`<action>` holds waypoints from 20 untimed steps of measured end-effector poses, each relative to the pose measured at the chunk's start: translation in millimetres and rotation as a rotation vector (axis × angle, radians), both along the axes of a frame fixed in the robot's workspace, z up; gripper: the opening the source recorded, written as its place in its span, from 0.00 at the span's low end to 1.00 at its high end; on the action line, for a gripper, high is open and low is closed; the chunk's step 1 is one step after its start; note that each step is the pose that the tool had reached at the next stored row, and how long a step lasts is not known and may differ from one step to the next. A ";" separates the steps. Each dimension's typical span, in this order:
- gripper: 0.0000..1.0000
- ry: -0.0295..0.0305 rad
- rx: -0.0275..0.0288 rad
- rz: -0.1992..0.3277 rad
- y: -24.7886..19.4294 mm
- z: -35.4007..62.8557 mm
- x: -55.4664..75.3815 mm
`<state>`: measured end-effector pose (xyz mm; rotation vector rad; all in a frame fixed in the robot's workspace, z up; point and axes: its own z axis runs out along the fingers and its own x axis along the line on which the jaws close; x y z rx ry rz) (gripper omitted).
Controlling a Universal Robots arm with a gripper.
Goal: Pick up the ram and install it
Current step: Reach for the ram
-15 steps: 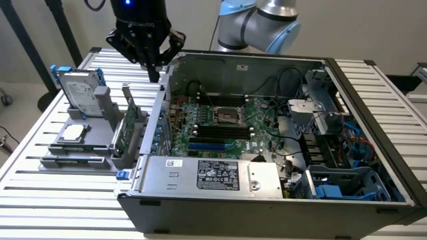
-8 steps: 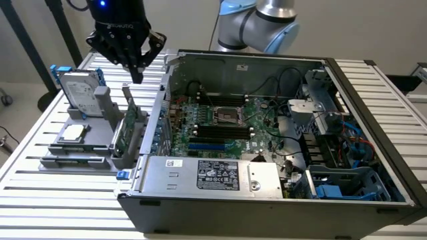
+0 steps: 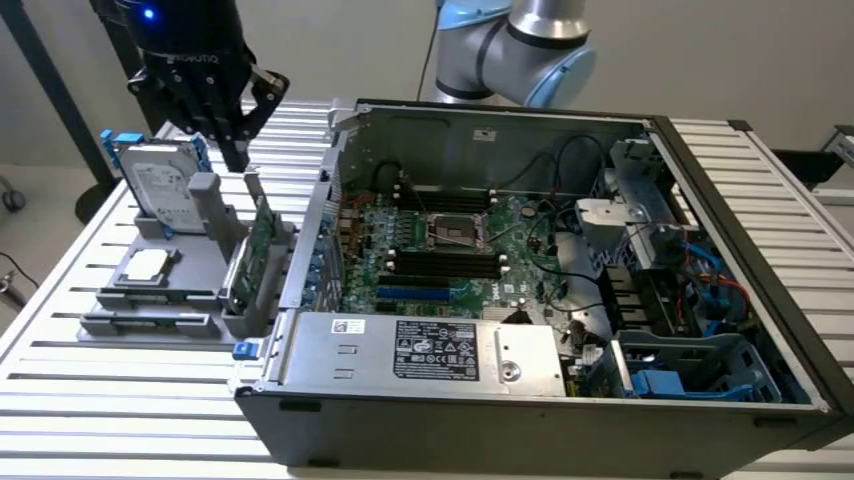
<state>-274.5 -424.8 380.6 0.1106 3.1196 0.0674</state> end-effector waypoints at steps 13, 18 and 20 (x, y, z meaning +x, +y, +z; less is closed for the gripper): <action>0.11 0.0084 -0.0038 0.000 -4.1 -13.5 -59.0; 0.11 0.0144 -0.0055 0.000 -6.6 -18.2 -78.0; 0.11 0.0176 -0.0062 0.000 -7.7 -19.9 -84.2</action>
